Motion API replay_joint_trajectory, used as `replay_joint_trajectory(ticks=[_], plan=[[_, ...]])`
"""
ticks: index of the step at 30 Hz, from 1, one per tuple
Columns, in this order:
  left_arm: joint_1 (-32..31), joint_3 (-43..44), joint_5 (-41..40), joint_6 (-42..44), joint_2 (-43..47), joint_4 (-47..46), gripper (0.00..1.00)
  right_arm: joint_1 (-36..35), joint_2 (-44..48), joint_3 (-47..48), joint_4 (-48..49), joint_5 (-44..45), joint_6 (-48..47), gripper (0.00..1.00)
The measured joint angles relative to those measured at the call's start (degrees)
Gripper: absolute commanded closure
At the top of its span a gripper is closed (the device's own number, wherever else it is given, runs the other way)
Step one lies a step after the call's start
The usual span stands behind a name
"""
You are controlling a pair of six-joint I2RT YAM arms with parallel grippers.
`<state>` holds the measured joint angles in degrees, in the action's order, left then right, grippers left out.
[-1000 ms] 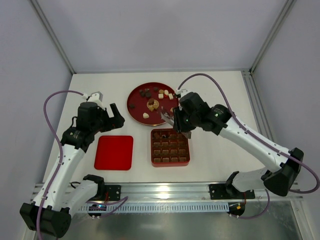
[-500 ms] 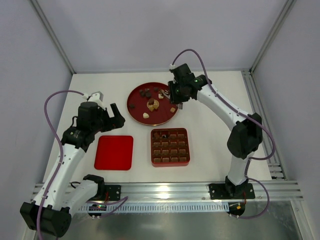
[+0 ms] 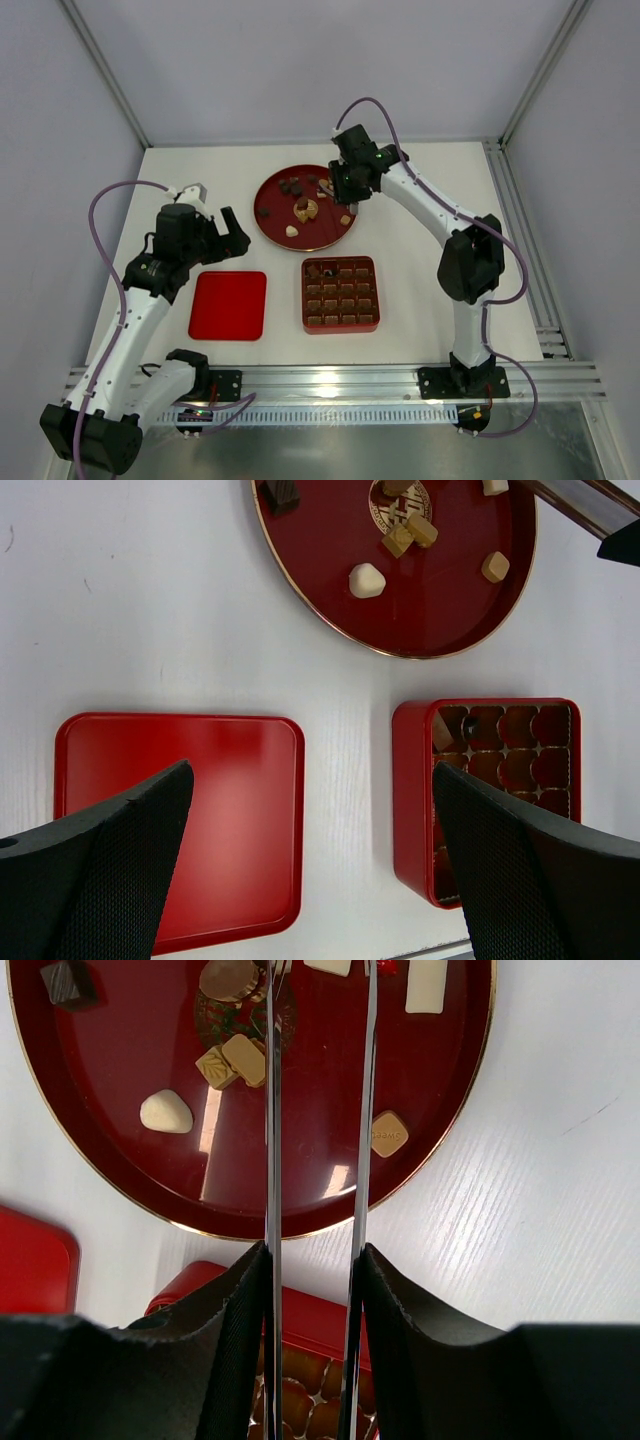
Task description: Pack the chocolate
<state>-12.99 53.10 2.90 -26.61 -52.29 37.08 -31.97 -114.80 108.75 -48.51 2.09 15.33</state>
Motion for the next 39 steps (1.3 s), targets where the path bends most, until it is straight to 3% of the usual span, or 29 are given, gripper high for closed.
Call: replay_joint_trajectory(ticks=[39], plan=[[0.0, 0.0, 0.2, 0.0, -0.4, 0.0, 0.00, -2.6, -5.2, 3.1, -1.8, 2.0, -0.4, 0.61]])
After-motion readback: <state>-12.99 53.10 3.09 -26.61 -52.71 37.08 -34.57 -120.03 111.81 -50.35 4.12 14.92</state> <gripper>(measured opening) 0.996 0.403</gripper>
